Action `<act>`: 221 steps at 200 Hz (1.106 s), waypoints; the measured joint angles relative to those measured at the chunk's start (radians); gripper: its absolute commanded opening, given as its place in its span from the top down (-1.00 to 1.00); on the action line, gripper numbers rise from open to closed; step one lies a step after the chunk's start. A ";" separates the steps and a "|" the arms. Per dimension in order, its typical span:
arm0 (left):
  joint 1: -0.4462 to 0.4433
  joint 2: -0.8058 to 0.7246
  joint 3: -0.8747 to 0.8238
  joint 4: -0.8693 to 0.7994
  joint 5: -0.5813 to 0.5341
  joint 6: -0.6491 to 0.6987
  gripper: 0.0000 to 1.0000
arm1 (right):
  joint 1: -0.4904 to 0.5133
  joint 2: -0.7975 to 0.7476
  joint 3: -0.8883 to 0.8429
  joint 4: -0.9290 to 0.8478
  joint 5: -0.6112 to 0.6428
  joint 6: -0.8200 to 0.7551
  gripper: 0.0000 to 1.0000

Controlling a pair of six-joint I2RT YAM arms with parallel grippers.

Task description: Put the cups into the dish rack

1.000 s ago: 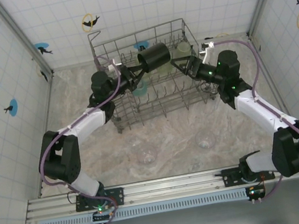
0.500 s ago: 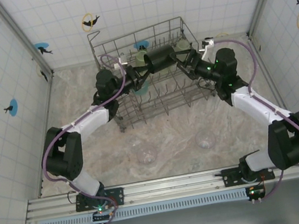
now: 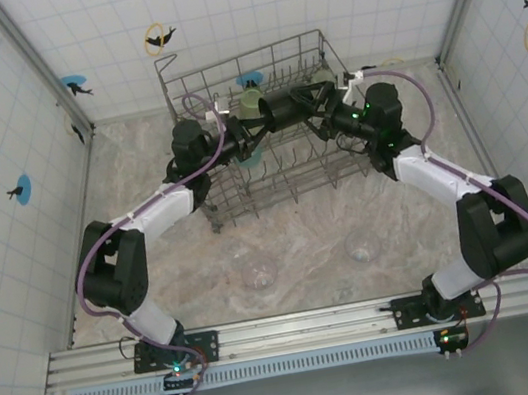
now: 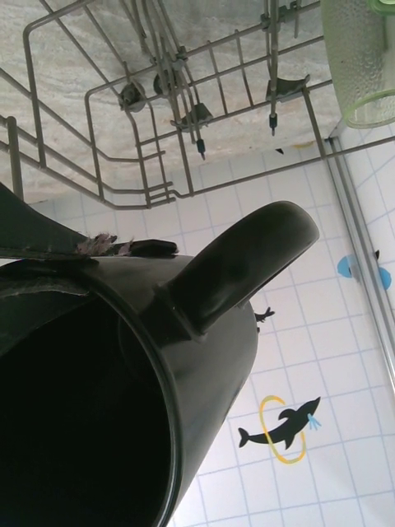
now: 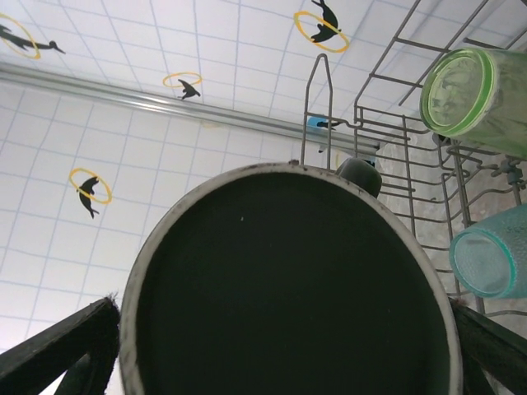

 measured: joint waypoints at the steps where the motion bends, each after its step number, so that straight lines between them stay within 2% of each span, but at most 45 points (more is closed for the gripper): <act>1: 0.000 0.000 0.000 0.000 0.000 0.000 1.00 | 0.000 0.000 0.000 0.000 0.001 0.001 -0.95; 34: -0.003 0.000 0.000 -0.019 0.002 0.027 1.00 | 0.009 0.012 0.000 0.002 0.032 0.041 -0.77; 75: -0.005 0.000 0.008 -0.026 0.009 0.043 1.00 | 0.011 0.012 0.000 0.046 0.070 0.098 0.08; 129: -0.006 0.001 0.011 -0.042 0.015 0.061 1.00 | 0.011 0.012 -0.032 0.099 0.085 0.132 0.74; 145: -0.006 0.001 0.013 -0.049 0.016 0.068 0.86 | 0.013 0.012 -0.035 0.103 0.092 0.135 0.90; 156: -0.006 0.001 0.015 -0.050 0.017 0.073 0.73 | 0.014 0.012 -0.035 0.108 0.097 0.134 1.00; 176: -0.010 0.001 0.017 -0.062 0.020 0.085 0.63 | 0.014 0.012 -0.035 0.109 0.103 0.117 1.00; 200: -0.013 0.000 0.017 -0.081 0.019 0.107 0.21 | 0.014 0.012 -0.036 0.108 0.115 0.096 1.00; 221: -0.014 -0.003 0.019 -0.100 0.015 0.122 0.02 | 0.012 0.012 -0.043 0.107 0.129 0.080 1.00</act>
